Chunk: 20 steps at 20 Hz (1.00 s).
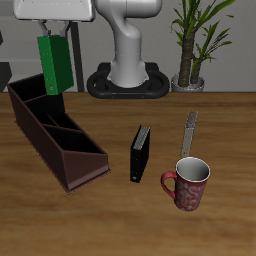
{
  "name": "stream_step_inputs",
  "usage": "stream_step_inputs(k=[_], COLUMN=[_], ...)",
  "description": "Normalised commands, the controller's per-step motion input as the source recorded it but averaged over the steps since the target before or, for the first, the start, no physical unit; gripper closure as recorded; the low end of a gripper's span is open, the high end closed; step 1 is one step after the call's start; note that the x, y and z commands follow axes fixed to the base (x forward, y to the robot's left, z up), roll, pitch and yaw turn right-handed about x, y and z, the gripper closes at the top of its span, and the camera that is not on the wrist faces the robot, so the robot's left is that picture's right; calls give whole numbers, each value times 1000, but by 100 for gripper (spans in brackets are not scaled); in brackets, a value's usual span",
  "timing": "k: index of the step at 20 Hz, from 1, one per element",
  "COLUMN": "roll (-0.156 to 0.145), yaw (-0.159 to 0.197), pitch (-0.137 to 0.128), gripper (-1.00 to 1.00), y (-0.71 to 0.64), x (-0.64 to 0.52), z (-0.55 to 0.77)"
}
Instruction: Place the green book into the right desk caddy's right compartment
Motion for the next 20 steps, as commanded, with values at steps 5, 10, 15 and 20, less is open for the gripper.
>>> stream_step_inputs(k=[5,10,15,20], roll=[0,-9,-15,-28], yaw=[-39,-69,-26,-56], pitch=[42,-10,-29,-5], gripper=[100,100,100,100], y=[-163,-190,-161,-194], x=[-530,-487,-514,-483], z=[-83,-41,-5,-19])
